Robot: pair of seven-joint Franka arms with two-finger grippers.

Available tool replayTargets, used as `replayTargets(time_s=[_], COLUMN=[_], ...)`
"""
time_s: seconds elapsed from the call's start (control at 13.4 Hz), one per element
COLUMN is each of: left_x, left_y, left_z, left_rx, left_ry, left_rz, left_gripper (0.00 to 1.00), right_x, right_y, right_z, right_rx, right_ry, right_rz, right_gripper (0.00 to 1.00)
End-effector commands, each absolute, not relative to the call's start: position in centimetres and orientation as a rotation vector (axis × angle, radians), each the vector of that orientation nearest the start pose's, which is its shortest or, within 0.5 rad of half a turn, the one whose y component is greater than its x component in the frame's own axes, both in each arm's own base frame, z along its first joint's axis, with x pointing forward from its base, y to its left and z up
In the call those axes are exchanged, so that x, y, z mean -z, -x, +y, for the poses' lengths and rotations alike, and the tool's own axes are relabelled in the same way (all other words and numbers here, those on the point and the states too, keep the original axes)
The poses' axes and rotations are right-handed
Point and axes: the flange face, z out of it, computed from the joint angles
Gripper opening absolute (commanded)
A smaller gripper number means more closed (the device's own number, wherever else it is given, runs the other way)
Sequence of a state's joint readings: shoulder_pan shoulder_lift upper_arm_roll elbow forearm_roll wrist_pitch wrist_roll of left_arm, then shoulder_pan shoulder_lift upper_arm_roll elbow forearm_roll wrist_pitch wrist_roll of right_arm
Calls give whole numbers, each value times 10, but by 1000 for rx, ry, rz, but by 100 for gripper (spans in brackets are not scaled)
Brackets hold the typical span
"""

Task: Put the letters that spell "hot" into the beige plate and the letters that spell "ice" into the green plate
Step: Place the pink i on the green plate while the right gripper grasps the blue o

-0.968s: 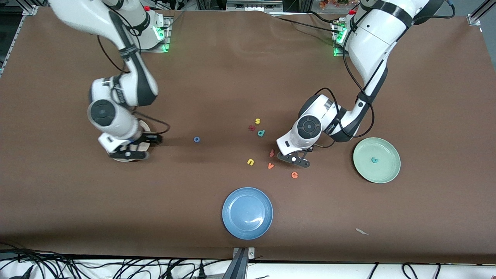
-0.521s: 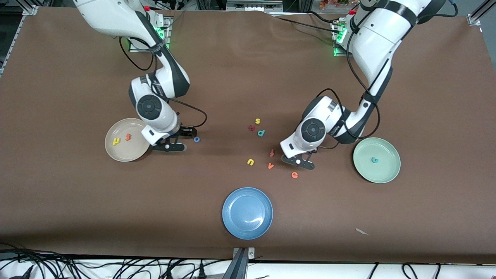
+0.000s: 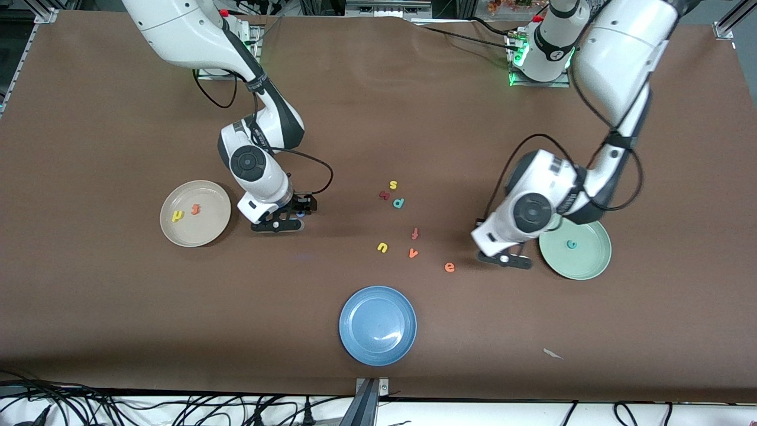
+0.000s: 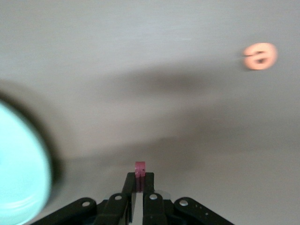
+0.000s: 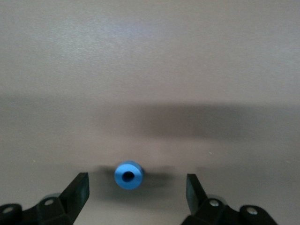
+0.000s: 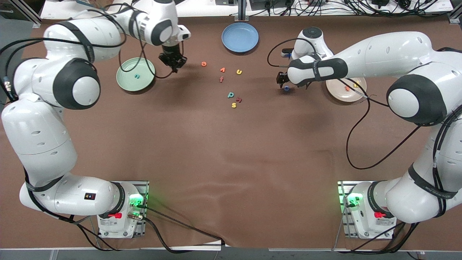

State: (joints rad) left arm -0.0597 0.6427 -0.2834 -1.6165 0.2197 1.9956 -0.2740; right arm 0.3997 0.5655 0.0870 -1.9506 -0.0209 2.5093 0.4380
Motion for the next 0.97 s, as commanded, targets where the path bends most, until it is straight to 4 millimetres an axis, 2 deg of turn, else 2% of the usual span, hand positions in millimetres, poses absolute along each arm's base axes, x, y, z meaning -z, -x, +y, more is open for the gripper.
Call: replayTargets(time_s=[0.0,0.15,0.37,0.45,0.6,0.67,0.74,0.89], left_x=[-256,-254,-243,-235,-232,-233,-235,-256], left_y=[-642,-643,-647,-647,-648,-648,-649,-663], left_z=[-123,-85,-37,-31,-21,-18,-19,-30], left_rx=[-411,-477,-502,-510,-509,-507,-501,-428], left_ry=[2993,2987,2960,2942,2940,2941,2945,2965], left_rz=[260,321,354,359,346,342,336,307], left_gripper=[0,0,2,5,47,86,100,100], right_x=[-180,-178,-175,-176,-174,-174,-173,-174], right_y=[-547,-545,-543,-544,-543,-543,-543,-543], right_z=[292,295,298,299,303,303,302,303], right_rx=[-13,-20,-20,-7,10,8,7,9], right_ry=[3103,3104,3104,3101,3095,3095,3096,3096], right_rz=[-104,-106,-114,-115,-133,-140,-142,-144], right_gripper=[82,69,69,69,60,56,51,47])
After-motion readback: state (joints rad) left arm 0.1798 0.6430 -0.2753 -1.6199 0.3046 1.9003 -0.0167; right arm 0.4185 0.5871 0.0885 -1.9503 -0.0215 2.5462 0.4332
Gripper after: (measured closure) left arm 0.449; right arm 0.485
